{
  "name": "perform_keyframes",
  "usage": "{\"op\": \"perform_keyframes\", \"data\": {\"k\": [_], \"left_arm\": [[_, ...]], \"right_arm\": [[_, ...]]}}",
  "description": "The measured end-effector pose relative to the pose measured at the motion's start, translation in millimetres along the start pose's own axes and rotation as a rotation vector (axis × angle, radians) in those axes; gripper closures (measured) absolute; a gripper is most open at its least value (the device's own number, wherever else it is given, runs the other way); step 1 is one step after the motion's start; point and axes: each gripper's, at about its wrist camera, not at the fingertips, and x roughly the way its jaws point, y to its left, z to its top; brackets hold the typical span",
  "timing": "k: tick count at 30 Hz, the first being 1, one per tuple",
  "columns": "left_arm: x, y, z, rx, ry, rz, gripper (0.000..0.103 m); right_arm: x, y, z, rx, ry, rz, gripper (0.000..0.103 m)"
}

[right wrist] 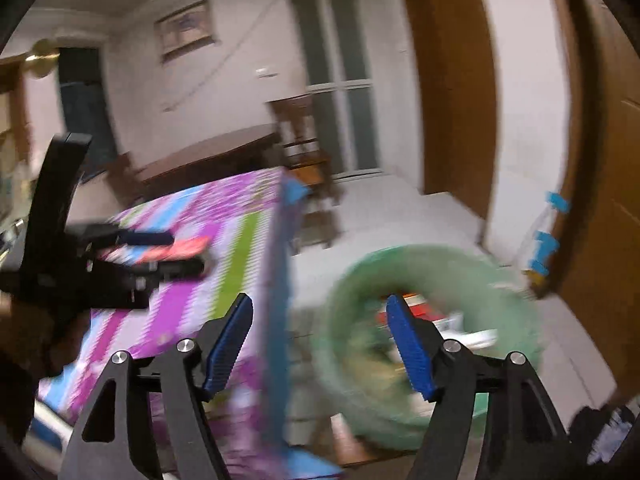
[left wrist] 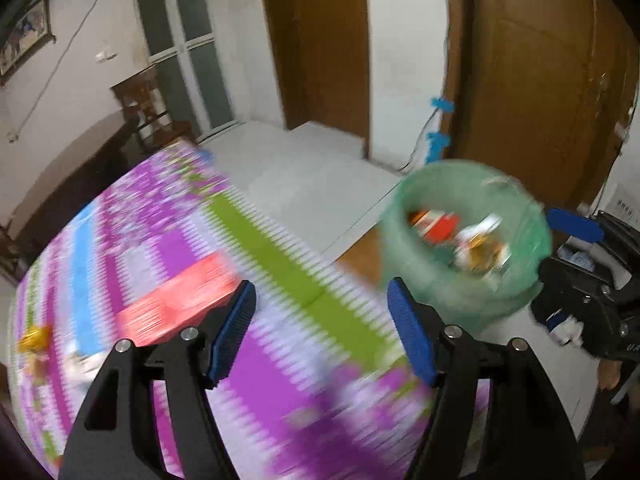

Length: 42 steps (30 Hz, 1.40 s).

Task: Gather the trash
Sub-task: 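Move both tools back over the table, then grasp the white towel knot with the left tool while the right tool grasps the blue bottle cap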

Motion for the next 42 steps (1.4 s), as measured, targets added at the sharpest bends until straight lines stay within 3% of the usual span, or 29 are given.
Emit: {"op": "perform_keyframes", "data": {"k": [4, 8, 15, 24, 29, 32, 38, 42], "left_arm": [[-20, 81, -24, -0.034, 0.068, 0.099, 0.037], [-37, 162, -35, -0.072, 0.123, 0.128, 0.036], [-23, 240, -56, 0.004, 0.200, 0.198, 0.036], [18, 253, -80, 0.244, 0.252, 0.134, 0.036], [14, 254, -84, 0.262, 0.153, 0.063, 0.028], [17, 251, -87, 0.268, 0.141, -0.011, 0.028], [32, 250, -89, 0.272, 0.116, -0.063, 0.028], [34, 248, -89, 0.275, 0.111, -0.110, 0.040]], "right_arm": [[22, 41, -9, -0.023, 0.046, 0.088, 0.032], [40, 76, -10, -0.050, 0.075, 0.143, 0.032], [62, 149, -5, -0.141, 0.111, 0.234, 0.031], [101, 205, -4, -0.169, 0.180, 0.293, 0.028], [119, 224, -4, -0.176, 0.206, 0.307, 0.025], [132, 231, -5, -0.166, 0.226, 0.307, 0.025], [150, 251, -6, -0.189, 0.257, 0.318, 0.025], [160, 263, -7, -0.198, 0.273, 0.325, 0.025]]}}
